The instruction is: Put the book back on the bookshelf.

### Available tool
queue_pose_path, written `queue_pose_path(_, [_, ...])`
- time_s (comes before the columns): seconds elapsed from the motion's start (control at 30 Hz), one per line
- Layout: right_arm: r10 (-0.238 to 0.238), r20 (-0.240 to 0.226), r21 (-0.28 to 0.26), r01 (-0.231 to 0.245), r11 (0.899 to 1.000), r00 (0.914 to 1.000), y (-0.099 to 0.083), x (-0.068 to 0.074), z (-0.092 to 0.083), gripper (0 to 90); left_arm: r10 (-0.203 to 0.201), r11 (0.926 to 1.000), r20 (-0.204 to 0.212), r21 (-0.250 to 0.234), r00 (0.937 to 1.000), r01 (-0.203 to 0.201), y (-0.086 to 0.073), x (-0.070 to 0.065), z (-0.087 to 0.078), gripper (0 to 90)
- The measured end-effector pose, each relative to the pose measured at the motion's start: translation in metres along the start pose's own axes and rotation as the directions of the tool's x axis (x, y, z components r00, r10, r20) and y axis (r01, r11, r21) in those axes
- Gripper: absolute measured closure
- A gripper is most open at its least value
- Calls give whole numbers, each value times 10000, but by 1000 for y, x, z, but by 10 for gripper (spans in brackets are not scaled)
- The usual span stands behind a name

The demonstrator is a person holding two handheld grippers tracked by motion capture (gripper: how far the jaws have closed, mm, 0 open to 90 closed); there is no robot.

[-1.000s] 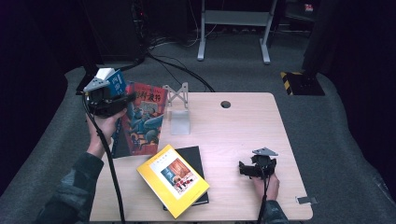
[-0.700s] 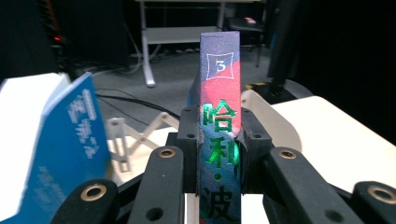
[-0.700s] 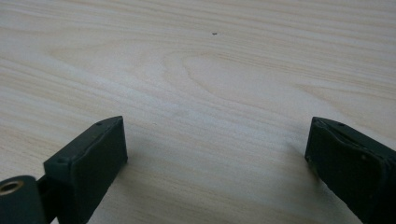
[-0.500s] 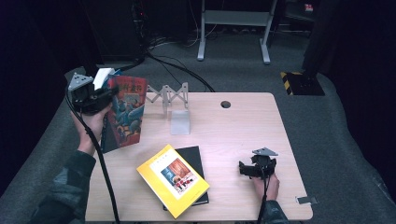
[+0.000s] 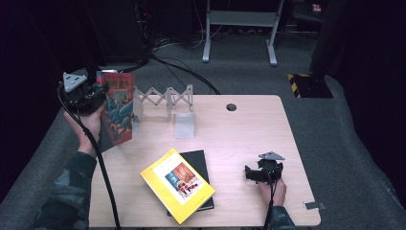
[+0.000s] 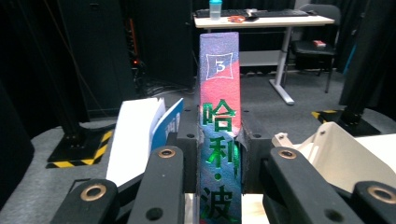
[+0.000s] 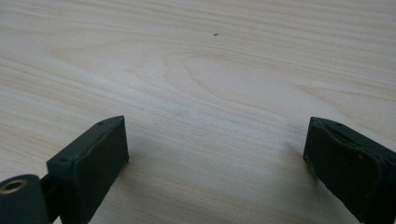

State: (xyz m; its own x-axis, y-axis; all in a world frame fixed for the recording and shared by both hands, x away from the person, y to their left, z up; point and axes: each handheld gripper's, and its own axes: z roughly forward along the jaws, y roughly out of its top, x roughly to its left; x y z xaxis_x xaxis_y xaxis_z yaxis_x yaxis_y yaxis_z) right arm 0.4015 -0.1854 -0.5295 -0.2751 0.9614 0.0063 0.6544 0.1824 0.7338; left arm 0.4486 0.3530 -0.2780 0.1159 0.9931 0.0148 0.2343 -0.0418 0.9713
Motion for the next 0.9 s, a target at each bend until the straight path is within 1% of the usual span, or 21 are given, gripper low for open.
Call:
queue_pose_path(0.17, [-2,7,-5,2,10000,10000,0,0,0,60,-21,10000,-472,-54,9989,18,-5,0,7,748])
queue_pose_path(0.2, [-1,6,-4,1,10000,10000,0,0,0,61,22,10000,-530,1,9986,-22,-5,0,10,748])
queue_pose_path(0.3, [-1,-14,-11,1,10000,10000,0,0,0,61,-49,10000,-729,30,9973,51,-8,1,17,748])
queue_pose_path(0.4, [-3,-7,-18,3,10000,10000,0,0,0,62,-77,10000,-854,-48,9963,73,-10,1,24,748])
queue_pose_path(0.5, [-6,-12,-14,6,10000,10000,0,0,0,63,47,10000,-938,-32,9956,-50,-12,0,32,748])
queue_pose_path(0.53, [-7,-21,-16,7,10000,10000,0,0,0,64,-3,9999,-974,-124,9952,-9,-14,0,35,748])
queue_pose_path(0.57, [-74,10,16,74,10000,10000,0,0,0,65,-9,9999,-1021,-120,9948,-3,-15,-1,38,748])
queue_pose_path(0.7, [-67,-19,16,67,10000,10000,0,0,0,66,-126,9996,-1069,-263,9942,99,-21,-2,50,748])
queue_pose_path(0.77, [-62,-18,0,62,10000,10000,0,0,0,66,-69,9995,-1177,-323,9930,31,-23,-3,56,748])
queue_pose_path(0.8, [-65,-22,4,65,10000,10000,0,0,0,67,-101,9992,-1167,-397,9931,55,-25,-4,58,748])
queue_pose_path(0.9, [-64,-9,1,64,10000,10000,0,0,0,70,6,9990,-1246,-445,9922,-62,-32,-6,65,748])
